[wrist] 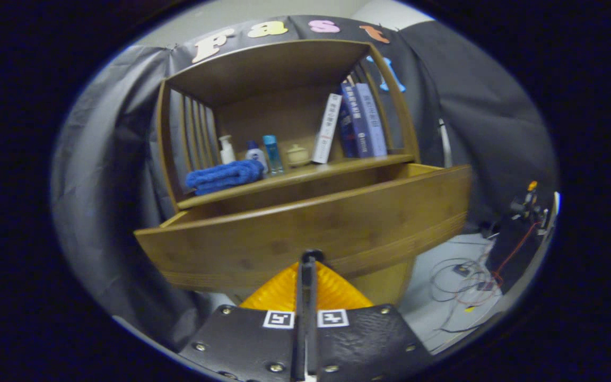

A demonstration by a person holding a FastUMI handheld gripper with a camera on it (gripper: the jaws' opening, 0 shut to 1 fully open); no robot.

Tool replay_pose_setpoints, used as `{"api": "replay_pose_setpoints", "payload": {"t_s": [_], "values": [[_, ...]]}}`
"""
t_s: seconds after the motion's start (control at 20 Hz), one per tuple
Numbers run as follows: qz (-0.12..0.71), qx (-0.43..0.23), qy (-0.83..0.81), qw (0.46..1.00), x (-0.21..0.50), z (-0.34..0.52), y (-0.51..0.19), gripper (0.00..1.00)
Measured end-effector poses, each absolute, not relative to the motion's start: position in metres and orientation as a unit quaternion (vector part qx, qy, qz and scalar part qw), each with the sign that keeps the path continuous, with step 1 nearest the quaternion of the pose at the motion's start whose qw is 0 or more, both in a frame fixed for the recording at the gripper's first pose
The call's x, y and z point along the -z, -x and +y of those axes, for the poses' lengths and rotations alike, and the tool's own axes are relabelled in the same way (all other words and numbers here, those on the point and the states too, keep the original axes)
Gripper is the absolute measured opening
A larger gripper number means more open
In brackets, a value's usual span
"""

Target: Pull open the drawer, take out the items inside it, and place them on the countertop above the cabinet.

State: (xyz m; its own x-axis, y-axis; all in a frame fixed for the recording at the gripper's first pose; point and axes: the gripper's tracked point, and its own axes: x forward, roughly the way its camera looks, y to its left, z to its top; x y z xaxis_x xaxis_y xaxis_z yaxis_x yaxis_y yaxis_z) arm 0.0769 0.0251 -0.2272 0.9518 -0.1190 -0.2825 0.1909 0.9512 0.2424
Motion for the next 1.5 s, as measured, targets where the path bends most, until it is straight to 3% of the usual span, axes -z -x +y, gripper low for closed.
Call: {"api": "replay_pose_setpoints", "payload": {"t_s": [0.1, 0.55, 0.9, 1.0, 1.1, 1.5], "values": [[0.132, 0.096, -0.144, 0.976, 0.228, 0.018, -0.076, 0.04], [0.114, 0.109, -0.092, 0.983, 0.17, 0.005, -0.077, 0.04], [0.141, 0.088, -0.057, 0.984, 0.136, 0.034, -0.137, 0.04], [0.16, 0.08, -0.046, 0.983, 0.135, 0.047, -0.152, 0.1], [0.178, 0.076, -0.044, 0.98, 0.134, 0.055, -0.168, 0.32], [0.314, 0.128, -0.041, 0.94, 0.156, 0.043, -0.217, 0.32]]}}
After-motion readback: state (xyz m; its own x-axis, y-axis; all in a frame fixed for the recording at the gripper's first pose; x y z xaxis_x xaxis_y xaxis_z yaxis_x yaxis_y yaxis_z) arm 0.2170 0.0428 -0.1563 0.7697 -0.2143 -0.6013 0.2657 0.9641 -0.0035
